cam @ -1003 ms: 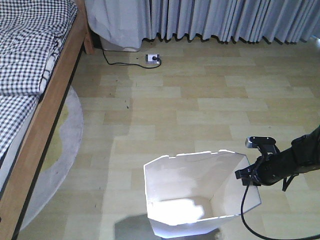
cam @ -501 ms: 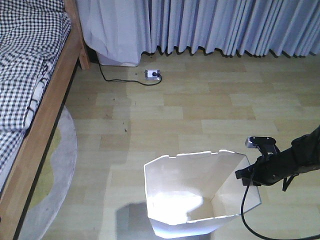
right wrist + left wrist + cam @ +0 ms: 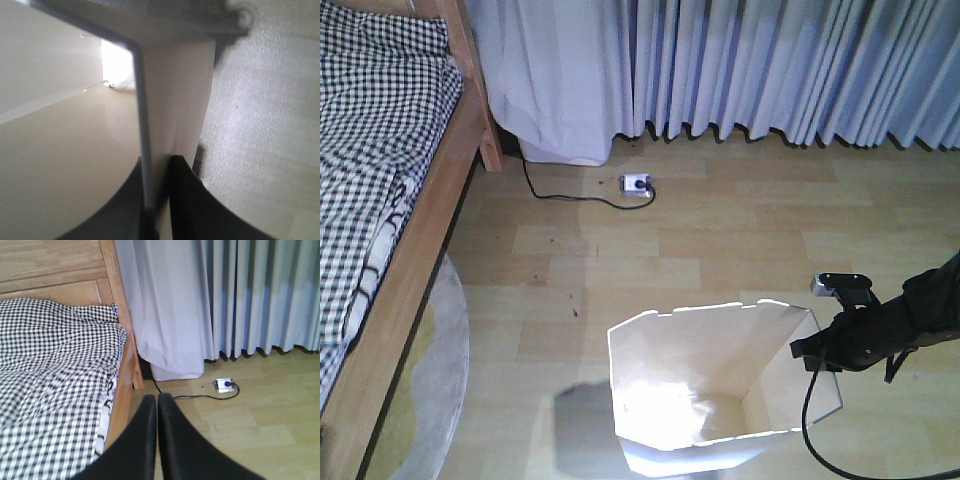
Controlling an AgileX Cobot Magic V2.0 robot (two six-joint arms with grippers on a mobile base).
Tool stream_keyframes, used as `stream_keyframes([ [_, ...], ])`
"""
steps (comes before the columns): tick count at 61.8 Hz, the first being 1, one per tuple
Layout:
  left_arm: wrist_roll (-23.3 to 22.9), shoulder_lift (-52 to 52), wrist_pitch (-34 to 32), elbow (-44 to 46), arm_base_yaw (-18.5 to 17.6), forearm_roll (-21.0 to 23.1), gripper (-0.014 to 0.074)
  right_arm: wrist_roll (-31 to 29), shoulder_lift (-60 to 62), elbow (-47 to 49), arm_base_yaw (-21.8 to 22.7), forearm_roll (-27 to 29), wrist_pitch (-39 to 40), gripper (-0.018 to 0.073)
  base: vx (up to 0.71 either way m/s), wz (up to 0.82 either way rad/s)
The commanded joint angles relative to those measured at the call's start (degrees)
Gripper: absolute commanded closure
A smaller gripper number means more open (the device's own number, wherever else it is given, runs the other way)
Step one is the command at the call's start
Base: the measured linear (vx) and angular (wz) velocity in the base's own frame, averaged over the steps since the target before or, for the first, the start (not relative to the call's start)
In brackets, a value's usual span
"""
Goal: Move trash bin to bedside with robot
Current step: 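Keep holding the bin with the right gripper while driving to the bedside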
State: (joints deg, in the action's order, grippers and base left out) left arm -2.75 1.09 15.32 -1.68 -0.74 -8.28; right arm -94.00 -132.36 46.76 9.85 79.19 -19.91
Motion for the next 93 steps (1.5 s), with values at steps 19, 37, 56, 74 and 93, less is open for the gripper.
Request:
stream_keyframes([
  [19,-0.5,0.5,-4.2,-1.6,-0.4,0.2,0.0602,-0.2,4.1,0.5,0.3,1.6,-9.3,0.0566,0.37,0.04],
  [37,-0.5,0.5,-4.2,-1.6,-0.4,0.2,0.0602,-0.2,4.1,0.5,0.3,1.6,-9.3,0.0566,0.34,-0.01],
  [56,-0.5,0.5,-4.2,-1.6,-0.4,0.2,0.0602,-0.2,4.1,0.5,0.3,1.6,-9.3,0.0566,0.33,-0.02],
  [74,-0.5,0.5,-4.2,-1.6,-0.4,0.2,0.0602,-0.2,4.1,0.5,0.3,1.6,-9.3,0.0566,0.31,0.00],
  [93,-0.5,0.5,-4.2,-1.6,-0.4,0.2,0.0602,-0.2,4.1,0.5,0.3,1.6,-9.3,0.0566,0.28,0.01],
])
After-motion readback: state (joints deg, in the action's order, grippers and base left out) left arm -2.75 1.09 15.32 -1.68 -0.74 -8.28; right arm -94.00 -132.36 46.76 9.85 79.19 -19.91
